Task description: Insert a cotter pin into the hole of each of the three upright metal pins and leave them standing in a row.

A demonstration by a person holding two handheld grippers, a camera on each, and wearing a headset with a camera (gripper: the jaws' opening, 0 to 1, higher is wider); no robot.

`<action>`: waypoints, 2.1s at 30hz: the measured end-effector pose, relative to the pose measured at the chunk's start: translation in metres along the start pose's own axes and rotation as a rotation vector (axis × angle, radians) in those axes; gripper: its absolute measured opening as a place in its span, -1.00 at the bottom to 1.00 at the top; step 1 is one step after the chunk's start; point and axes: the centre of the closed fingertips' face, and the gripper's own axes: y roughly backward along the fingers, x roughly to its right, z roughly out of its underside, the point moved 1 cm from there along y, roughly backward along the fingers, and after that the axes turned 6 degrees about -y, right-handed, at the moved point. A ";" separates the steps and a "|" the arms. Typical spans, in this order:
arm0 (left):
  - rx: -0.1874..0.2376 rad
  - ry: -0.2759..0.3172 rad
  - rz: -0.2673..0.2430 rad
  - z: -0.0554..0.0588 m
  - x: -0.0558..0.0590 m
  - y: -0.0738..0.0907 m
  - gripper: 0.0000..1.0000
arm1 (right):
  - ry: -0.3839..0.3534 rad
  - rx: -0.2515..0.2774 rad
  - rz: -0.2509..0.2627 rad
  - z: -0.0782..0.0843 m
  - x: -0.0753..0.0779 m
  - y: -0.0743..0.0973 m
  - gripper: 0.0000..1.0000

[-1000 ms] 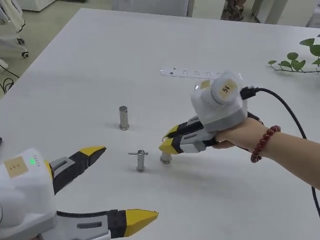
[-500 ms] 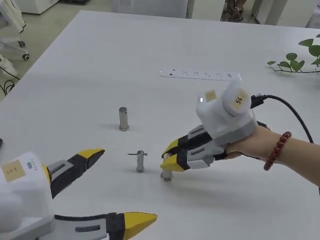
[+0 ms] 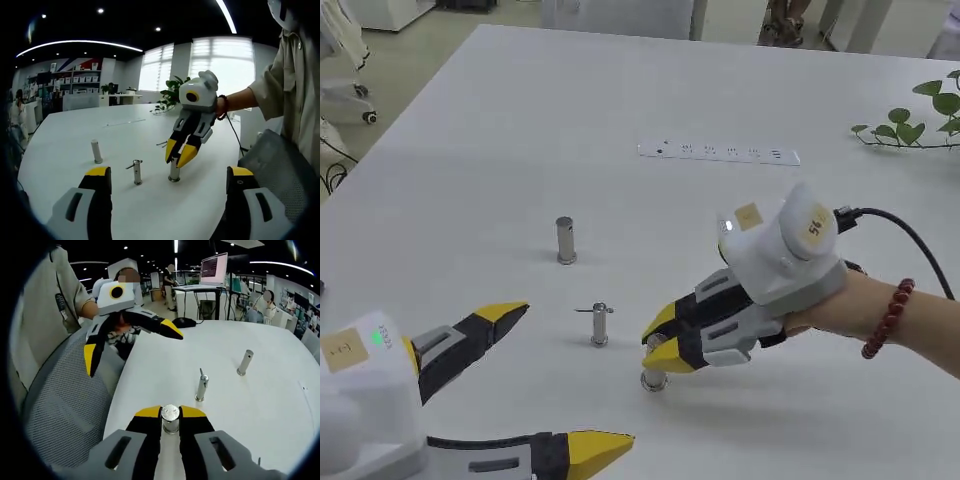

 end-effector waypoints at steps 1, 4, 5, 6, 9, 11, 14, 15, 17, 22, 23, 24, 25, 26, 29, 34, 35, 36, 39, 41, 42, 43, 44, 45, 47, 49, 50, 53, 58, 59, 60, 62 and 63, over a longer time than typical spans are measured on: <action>0.000 0.001 0.000 0.000 0.000 0.000 0.91 | 0.001 0.001 -0.006 0.000 -0.001 0.000 -0.75; 0.000 0.002 0.001 0.000 0.001 0.000 0.92 | 0.013 0.003 -0.015 0.001 -0.005 0.000 -0.75; 0.000 0.004 0.001 0.000 0.001 0.001 0.92 | 0.013 0.002 -0.016 0.002 -0.005 0.000 -0.75; 0.001 0.004 0.000 0.000 0.001 0.001 0.92 | 0.015 0.000 -0.015 0.002 -0.005 -0.001 -0.75; 0.001 0.003 0.000 0.000 0.002 0.001 0.92 | 0.020 -0.001 -0.015 0.004 -0.006 -0.001 -0.75; 0.000 0.002 0.000 0.000 0.002 0.001 0.92 | 0.022 -0.001 -0.013 0.005 -0.007 -0.001 -0.75; -0.001 0.001 -0.003 0.000 0.001 0.002 0.92 | 0.022 0.005 -0.004 0.005 -0.006 -0.001 -0.75; -0.001 0.001 -0.003 0.000 0.001 0.002 0.92 | 0.023 0.006 -0.002 0.006 -0.006 -0.001 -0.75; -0.001 0.000 -0.003 0.000 0.002 0.001 0.92 | 0.027 0.003 0.001 0.007 -0.006 -0.001 -0.75; 0.004 0.003 -0.009 -0.001 0.001 0.001 0.91 | 0.043 0.001 0.001 0.011 -0.007 -0.002 -0.75; 0.003 0.002 -0.008 -0.001 0.002 0.001 0.91 | 0.044 0.000 0.000 0.012 -0.008 -0.002 -0.75; 0.003 0.003 -0.008 -0.001 0.002 0.001 0.91 | 0.044 -0.002 0.001 0.012 -0.008 -0.002 -0.75; 0.003 0.003 -0.008 -0.001 0.002 0.001 0.91 | 0.048 -0.003 0.002 0.013 -0.008 -0.002 -0.75; 0.003 0.003 -0.008 -0.001 0.002 0.001 0.91 | 0.049 -0.002 0.005 0.014 -0.008 -0.003 -0.75; 0.002 0.004 -0.009 -0.001 0.003 0.002 0.91 | 0.048 -0.010 0.008 0.018 -0.008 -0.003 -0.75; 0.002 0.004 -0.010 -0.001 0.003 0.002 0.91 | 0.044 -0.008 0.012 0.021 -0.009 -0.005 -0.75; 0.001 0.004 -0.009 -0.001 0.003 0.002 0.91 | 0.043 -0.007 0.013 0.022 -0.008 -0.004 -0.75; 0.001 0.005 -0.010 0.000 0.003 0.002 0.91 | 0.041 -0.005 0.014 0.022 -0.008 -0.004 -0.74; -0.001 0.005 -0.009 0.000 0.003 0.002 0.91 | 0.039 0.002 0.014 0.022 -0.009 -0.004 -0.74; 0.000 0.005 -0.008 0.000 0.004 0.002 0.91 | 0.040 0.002 0.012 0.022 -0.009 -0.004 -0.74; -0.001 0.005 -0.008 0.000 0.004 0.002 0.91 | 0.038 0.001 0.010 0.022 -0.009 -0.004 -0.73; -0.003 0.005 -0.007 0.001 0.004 0.002 0.91 | 0.040 -0.001 0.008 0.022 -0.009 -0.004 -0.73; -0.005 0.005 -0.007 0.001 0.004 0.002 0.91 | 0.040 -0.002 0.007 0.022 -0.009 -0.004 -0.72; -0.006 0.005 -0.008 0.001 0.004 0.002 0.91 | 0.037 -0.003 0.005 0.022 -0.009 -0.005 -0.72; -0.006 0.006 -0.008 0.001 0.004 0.002 0.92 | 0.031 -0.002 0.004 0.021 -0.009 -0.004 -0.71; -0.007 0.005 -0.009 0.001 0.004 0.002 0.92 | 0.030 0.001 0.005 0.021 -0.009 -0.005 -0.71; -0.008 0.006 -0.009 0.001 0.004 0.002 0.92 | 0.025 0.003 0.004 0.021 -0.009 -0.005 -0.71; -0.011 0.005 -0.011 0.002 0.003 0.002 0.92 | 0.016 0.006 0.002 0.021 -0.008 -0.005 -0.70; -0.007 0.006 -0.012 0.001 0.003 0.002 0.92 | 0.000 0.032 -0.007 0.016 -0.009 -0.005 -0.66; -0.008 0.006 -0.012 0.001 0.003 0.002 0.92 | 0.000 0.030 -0.009 0.016 -0.010 -0.005 -0.65; -0.007 0.005 -0.012 0.001 0.003 0.002 0.93 | 0.002 0.027 -0.011 0.016 -0.010 -0.005 -0.65; -0.005 0.006 -0.012 0.000 0.003 0.001 0.93 | -0.005 0.025 -0.019 0.015 -0.012 -0.005 -0.60; -0.005 0.005 -0.012 0.000 0.003 0.001 0.93 | -0.009 0.027 -0.020 0.014 -0.012 -0.005 -0.57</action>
